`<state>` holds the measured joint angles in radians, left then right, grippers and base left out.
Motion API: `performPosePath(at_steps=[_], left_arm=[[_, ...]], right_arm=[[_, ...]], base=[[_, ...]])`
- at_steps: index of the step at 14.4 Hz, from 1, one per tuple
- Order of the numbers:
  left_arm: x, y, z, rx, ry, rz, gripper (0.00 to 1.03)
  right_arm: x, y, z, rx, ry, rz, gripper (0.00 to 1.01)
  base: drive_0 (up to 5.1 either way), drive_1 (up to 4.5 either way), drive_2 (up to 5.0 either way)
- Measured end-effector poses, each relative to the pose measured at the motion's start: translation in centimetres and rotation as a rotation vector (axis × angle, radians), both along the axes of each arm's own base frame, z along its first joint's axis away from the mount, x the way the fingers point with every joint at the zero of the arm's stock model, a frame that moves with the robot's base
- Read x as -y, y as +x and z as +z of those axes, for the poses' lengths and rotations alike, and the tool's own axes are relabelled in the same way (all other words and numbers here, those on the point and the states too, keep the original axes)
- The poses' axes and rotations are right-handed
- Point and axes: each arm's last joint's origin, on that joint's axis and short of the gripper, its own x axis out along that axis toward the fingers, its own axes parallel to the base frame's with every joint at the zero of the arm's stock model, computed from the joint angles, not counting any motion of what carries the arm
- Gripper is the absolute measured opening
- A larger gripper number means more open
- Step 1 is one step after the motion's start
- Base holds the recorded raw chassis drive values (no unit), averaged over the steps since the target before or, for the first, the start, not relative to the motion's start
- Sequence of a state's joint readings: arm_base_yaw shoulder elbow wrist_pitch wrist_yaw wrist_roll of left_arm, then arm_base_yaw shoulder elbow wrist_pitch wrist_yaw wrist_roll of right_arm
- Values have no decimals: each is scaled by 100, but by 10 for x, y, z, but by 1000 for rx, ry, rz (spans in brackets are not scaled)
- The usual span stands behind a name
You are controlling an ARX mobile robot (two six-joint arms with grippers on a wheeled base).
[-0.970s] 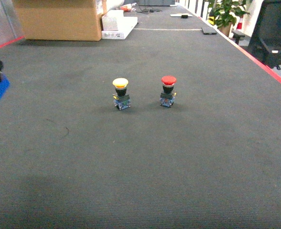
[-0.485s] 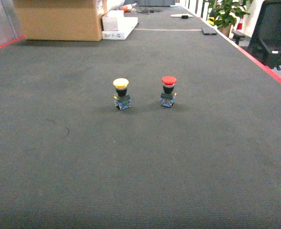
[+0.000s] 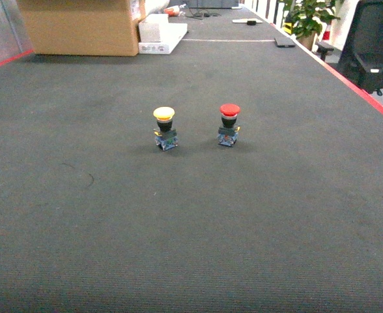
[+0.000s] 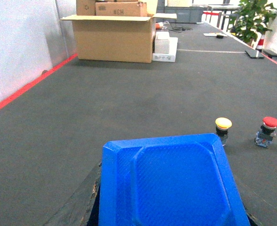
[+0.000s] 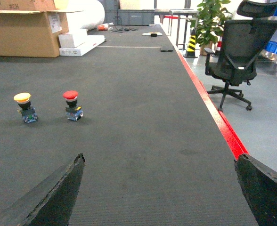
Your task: Pick blue part to blue bin on bottom shelf
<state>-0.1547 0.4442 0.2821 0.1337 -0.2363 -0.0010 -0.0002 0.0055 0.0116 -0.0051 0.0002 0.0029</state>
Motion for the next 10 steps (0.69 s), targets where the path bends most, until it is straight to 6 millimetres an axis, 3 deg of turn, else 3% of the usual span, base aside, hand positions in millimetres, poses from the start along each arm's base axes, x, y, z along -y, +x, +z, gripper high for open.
performPosePath(at_steps=[1,10], left_arm=[[0,0,0,1,0,0,45],[0,0,0,1,0,0,45]], right_arm=[[0,0,0,1,0,0,98],[0,0,0,0,0,0,98]], base=[[0,0,0],[2,-402,407]])
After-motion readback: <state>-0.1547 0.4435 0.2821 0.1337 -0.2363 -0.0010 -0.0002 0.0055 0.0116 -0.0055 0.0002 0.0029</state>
